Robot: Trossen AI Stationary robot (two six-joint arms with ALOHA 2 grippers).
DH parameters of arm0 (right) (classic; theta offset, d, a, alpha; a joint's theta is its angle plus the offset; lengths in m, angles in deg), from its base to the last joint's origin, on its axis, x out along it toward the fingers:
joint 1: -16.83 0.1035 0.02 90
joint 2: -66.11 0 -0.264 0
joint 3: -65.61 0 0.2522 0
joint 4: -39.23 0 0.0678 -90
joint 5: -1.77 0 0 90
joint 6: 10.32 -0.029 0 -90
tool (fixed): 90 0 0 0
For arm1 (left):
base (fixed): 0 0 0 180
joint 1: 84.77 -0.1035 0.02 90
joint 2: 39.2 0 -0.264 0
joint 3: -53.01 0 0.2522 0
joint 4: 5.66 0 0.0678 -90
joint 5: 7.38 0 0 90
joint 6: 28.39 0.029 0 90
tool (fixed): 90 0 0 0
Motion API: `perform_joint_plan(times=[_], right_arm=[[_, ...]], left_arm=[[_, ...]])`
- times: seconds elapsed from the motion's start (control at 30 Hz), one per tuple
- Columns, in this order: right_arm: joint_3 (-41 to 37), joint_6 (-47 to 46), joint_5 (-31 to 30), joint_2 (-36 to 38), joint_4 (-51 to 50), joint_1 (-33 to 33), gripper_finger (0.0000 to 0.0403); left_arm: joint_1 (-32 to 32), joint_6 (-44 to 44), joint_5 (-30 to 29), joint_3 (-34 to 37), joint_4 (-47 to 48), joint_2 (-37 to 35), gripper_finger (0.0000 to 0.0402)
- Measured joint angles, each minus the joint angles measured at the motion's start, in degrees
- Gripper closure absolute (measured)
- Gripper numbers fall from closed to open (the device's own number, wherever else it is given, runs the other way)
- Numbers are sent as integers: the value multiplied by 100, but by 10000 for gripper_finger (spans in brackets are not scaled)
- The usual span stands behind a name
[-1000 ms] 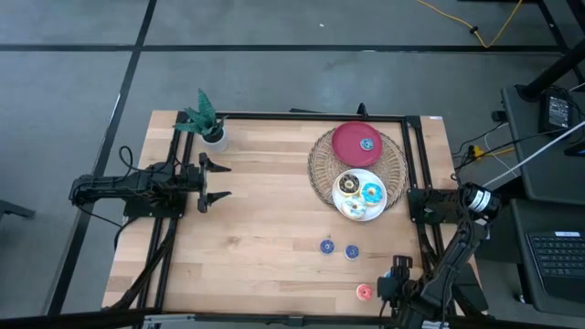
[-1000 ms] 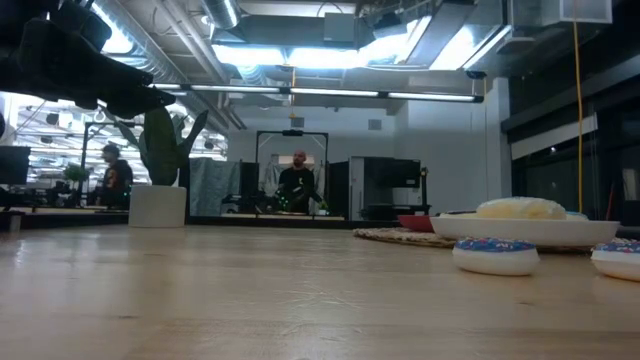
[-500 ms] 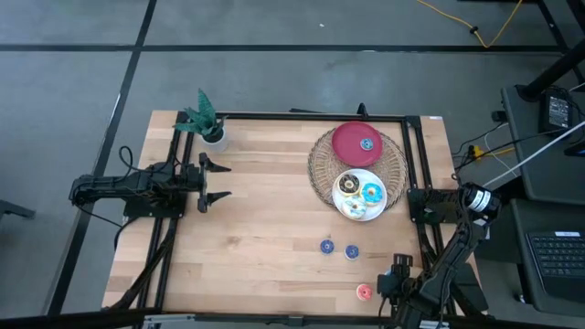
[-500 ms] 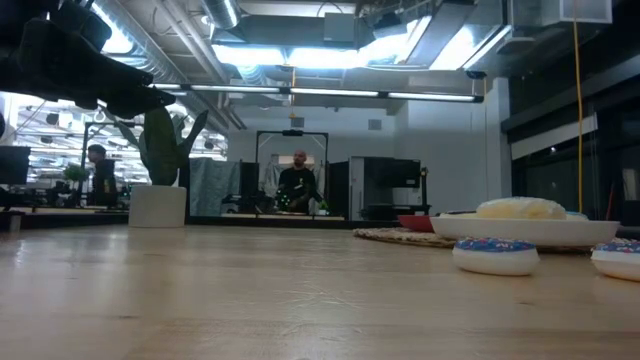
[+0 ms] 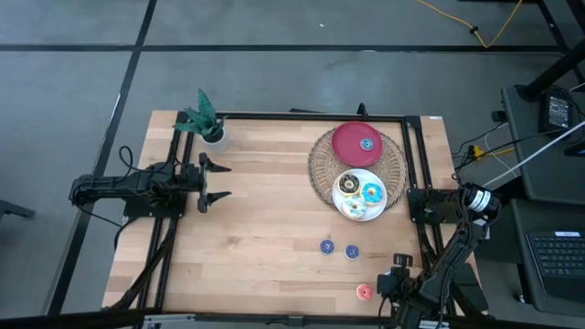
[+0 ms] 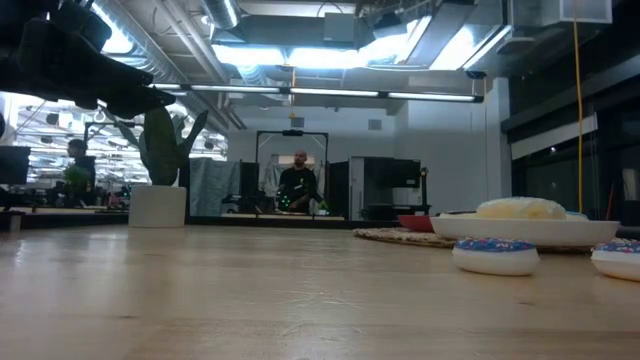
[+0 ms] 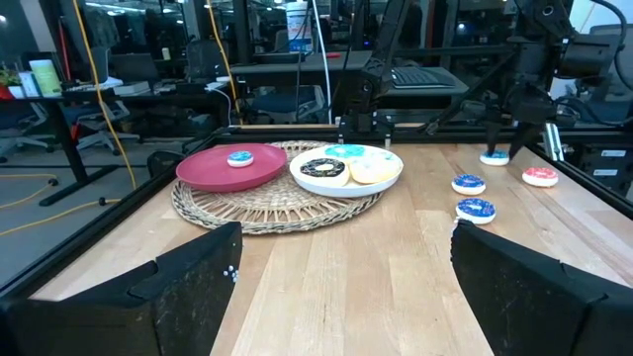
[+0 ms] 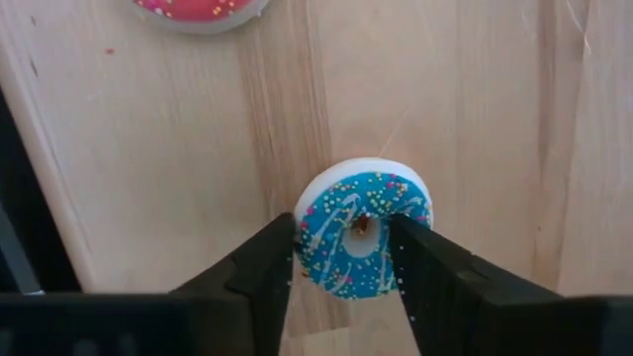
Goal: Pick & Place donuts
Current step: Put the small blue donut on the red plate
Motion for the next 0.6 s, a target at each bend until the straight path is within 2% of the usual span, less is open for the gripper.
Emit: perform_joint_plan(times=[0.4,0.6], right_arm=[[96,-23,42,29,-26,2,345],[383,98,-22,50,-335,2,371]], left_arm=[[2,0,-2,0,1,2,49],[0,0,-4,0,0,0,48]])
